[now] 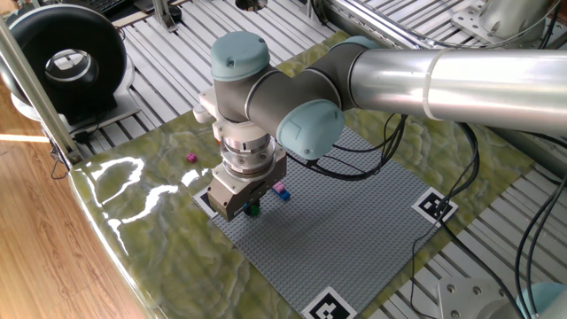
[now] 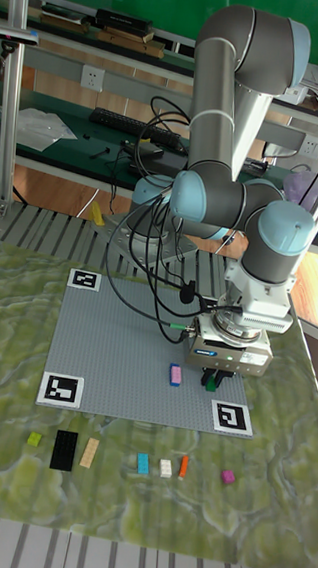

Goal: Stack small Lego blocks randomly, one at a time

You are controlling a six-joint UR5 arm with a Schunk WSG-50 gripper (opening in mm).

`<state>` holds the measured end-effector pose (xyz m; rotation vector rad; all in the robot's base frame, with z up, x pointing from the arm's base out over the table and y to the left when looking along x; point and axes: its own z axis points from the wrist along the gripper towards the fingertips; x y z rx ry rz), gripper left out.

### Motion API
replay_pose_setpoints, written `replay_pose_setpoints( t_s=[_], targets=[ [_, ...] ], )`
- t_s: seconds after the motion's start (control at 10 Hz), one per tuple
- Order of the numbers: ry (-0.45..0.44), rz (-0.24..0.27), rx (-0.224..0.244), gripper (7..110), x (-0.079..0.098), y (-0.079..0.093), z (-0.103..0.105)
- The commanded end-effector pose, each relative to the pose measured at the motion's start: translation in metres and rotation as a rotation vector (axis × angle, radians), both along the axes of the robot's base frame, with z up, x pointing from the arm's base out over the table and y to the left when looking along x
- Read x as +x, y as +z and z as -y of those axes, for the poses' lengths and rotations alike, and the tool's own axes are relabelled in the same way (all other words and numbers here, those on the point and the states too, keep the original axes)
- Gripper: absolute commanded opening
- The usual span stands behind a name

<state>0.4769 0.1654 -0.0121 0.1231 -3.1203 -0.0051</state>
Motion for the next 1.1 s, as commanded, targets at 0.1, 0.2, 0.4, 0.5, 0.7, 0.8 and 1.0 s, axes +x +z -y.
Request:
replay_pose_setpoints(
  t_s=[0.1, 0.2, 0.4, 0.5, 0.7, 0.8, 1.0],
  targets=[
    [-0.009, -0.004, 0.01, 7, 0.002, 0.002, -0.003],
    [-0.011, -0.004, 0.012, 7, 0.002, 0.0, -0.003],
    [-0.011, -0.002, 0.01, 7, 0.001, -0.003, -0.002],
    [-0.009, -0.002, 0.012, 7, 0.0, -0.004, 0.0],
    [-0.006, -0.014, 0.018, 7, -0.002, 0.002, 0.001],
    [-0.009, -0.033, 0.035, 7, -0.007, 0.006, -0.001],
    [0.02, -0.029, 0.042, 7, -0.006, 0.003, -0.002]
  ],
)
